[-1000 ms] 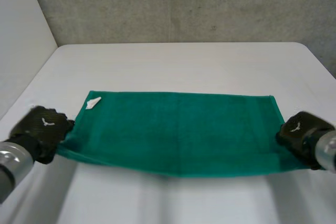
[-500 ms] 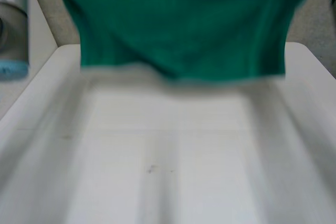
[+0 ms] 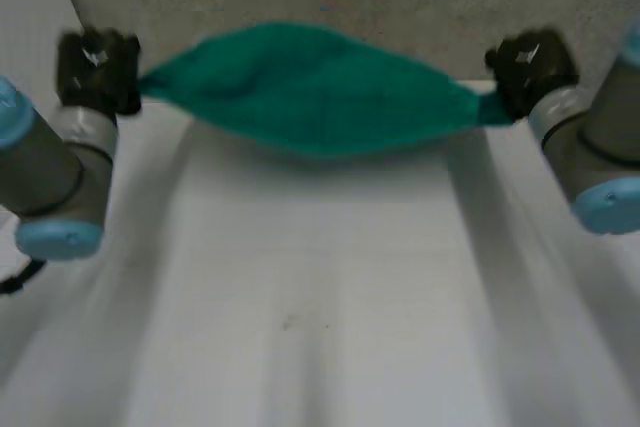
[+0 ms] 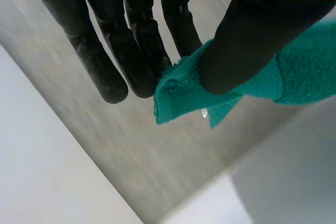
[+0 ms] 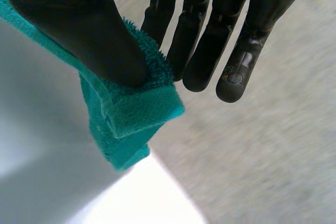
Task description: Fold the towel.
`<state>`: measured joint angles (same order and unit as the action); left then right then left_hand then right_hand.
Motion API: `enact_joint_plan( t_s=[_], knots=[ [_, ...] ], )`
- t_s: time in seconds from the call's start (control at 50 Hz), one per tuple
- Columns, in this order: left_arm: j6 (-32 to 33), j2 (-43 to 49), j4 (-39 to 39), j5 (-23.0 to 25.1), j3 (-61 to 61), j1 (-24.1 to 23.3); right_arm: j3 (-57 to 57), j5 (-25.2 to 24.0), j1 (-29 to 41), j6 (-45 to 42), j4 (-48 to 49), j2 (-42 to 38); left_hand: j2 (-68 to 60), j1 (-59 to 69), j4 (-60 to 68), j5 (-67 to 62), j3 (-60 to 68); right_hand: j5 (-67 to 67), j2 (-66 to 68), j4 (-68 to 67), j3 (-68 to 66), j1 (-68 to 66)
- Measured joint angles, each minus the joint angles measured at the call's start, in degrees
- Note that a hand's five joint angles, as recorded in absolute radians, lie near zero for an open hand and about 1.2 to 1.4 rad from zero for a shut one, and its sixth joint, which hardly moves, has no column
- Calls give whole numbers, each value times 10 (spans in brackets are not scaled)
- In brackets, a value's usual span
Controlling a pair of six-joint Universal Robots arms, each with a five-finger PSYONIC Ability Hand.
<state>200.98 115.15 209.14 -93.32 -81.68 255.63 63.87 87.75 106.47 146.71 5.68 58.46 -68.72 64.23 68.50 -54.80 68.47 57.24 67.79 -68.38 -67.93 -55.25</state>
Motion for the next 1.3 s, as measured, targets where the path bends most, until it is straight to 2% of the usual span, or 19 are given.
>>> enact_joint_plan(
  t_s=[0.12,0.22,0.3,0.34,0.38,0.46,0.5,0.6,0.68,0.78,0.84,0.98,1.2,1.28,1.3],
  knots=[
    [9,49,-20,-1,-46,0,3,6,0,-29,-36,-82,0,0,0,0,0,0,0,0,0,0],
    [53,33,-103,-1,-115,6,20,16,-4,-70,-135,-99,0,0,0,0,0,0,0,0,0,0],
    [121,-50,-222,0,-186,20,92,18,-7,-127,-251,-16,0,0,0,-1,0,0,0,0,0,0],
    [132,-66,-242,1,-197,22,105,18,-8,-138,-263,-3,0,0,0,0,0,0,0,0,0,0],
    [182,-141,-323,8,-243,28,173,21,-14,-207,-315,62,0,0,0,-1,0,1,0,0,0,0],
    [218,-215,-379,35,-279,29,237,23,-26,-288,-338,115,0,0,0,0,0,1,0,0,0,0],
    [225,-234,-387,51,-284,28,247,23,-30,-301,-333,123,0,0,0,0,0,1,0,0,0,0],
    [226,-229,-363,87,-267,25,232,23,-31,-283,-299,111,0,0,0,0,0,1,0,0,0,0],
    [222,-147,-300,93,-211,15,179,23,-28,-229,-249,52,0,0,0,0,0,1,0,0,0,0],
    [207,-35,-237,68,-120,-4,119,24,-24,-185,-211,-12,0,0,0,-1,0,1,0,0,0,0],
    [190,47,-206,33,-38,-16,64,32,-19,-160,-183,-61,0,0,0,0,0,1,0,0,0,0],
    [175,173,-192,-22,123,-23,-46,80,-9,-145,-153,-147,0,0,0,-1,0,1,0,0,0,0],
    [178,281,-171,-26,248,-24,-172,108,1,-144,-124,-235,0,0,0,0,0,1,0,0,0,0],
    [178,289,-145,-23,249,-27,-194,108,4,-137,-115,-248,13,-7,-13,7,-13,-59,-73,76,72,36],
    [178,290,-122,-19,243,-29,-203,108,7,-131,-110,-252,113,-83,-111,79,-110,-161,-189,185,191,130]
  ],
)
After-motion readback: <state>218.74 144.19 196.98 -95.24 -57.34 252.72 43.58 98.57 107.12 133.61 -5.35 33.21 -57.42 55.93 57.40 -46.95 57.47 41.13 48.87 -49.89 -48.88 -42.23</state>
